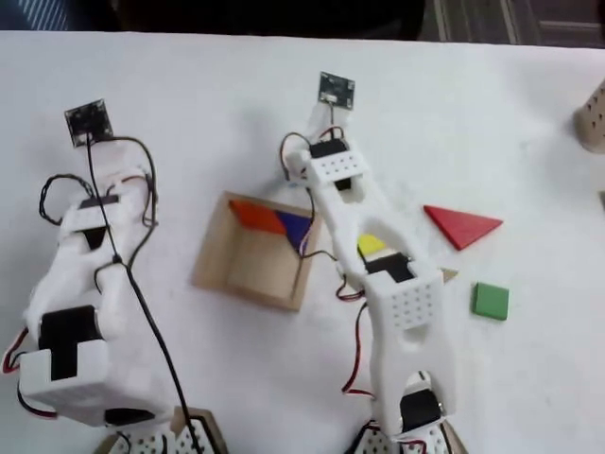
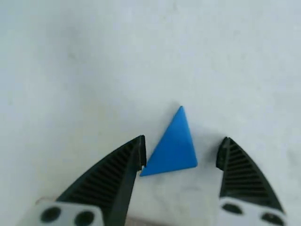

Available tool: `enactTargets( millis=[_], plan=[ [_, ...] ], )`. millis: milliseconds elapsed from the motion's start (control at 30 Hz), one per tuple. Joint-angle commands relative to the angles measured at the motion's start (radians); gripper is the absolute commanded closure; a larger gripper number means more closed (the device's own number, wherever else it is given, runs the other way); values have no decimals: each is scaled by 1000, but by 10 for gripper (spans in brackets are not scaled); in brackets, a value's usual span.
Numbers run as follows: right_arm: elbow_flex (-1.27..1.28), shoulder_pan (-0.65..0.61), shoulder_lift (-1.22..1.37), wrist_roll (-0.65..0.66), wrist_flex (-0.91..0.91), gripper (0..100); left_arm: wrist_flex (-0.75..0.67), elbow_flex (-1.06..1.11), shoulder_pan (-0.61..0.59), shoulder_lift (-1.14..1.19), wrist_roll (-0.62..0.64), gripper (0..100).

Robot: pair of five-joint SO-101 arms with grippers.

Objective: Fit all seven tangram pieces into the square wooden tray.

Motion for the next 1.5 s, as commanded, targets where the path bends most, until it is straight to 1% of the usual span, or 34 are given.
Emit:
enactTargets(
  millis=[0, 233, 300, 400, 467, 567, 700, 833, 900, 967, 1033, 1200, 1333, 1467],
  plan=[
    [-63, 10, 42, 0, 19, 752, 2, -48, 16, -4, 3, 977],
    [-328, 47, 199, 95, 254, 756, 3, -48, 16, -4, 3, 977],
    [-408, 59, 239, 98, 335, 797, 3, -48, 16, -4, 3, 977],
    [-529, 84, 289, 109, 456, 902, 3, -48, 16, -4, 3, 977],
    [-598, 101, 317, 186, 507, 937, 3, -48, 15, -4, 3, 977],
    [-678, 107, 367, 304, 552, 939, 3, -48, 13, -4, 3, 977],
    [-767, 108, 403, 331, 639, 942, 3, -48, 7, -4, 3, 977],
    [-842, 131, 407, 333, 774, 941, 3, -48, 7, -4, 3, 977],
    [-875, 150, 414, 387, 826, 939, 3, -48, 7, -4, 3, 977],
    [-896, 163, 420, 457, 872, 938, 3, -48, 7, -4, 3, 977],
    [-901, 177, 418, 480, 906, 935, 3, -49, 7, -4, 3, 977],
    [-891, 189, 403, 526, 909, 834, 3, -51, 10, -4, 3, 977],
    [-783, 171, 320, 506, 912, 821, 3, -51, 8, -4, 3, 977],
    [-632, 173, 220, 411, 906, 821, 3, -51, 8, -4, 3, 977]
  ],
)
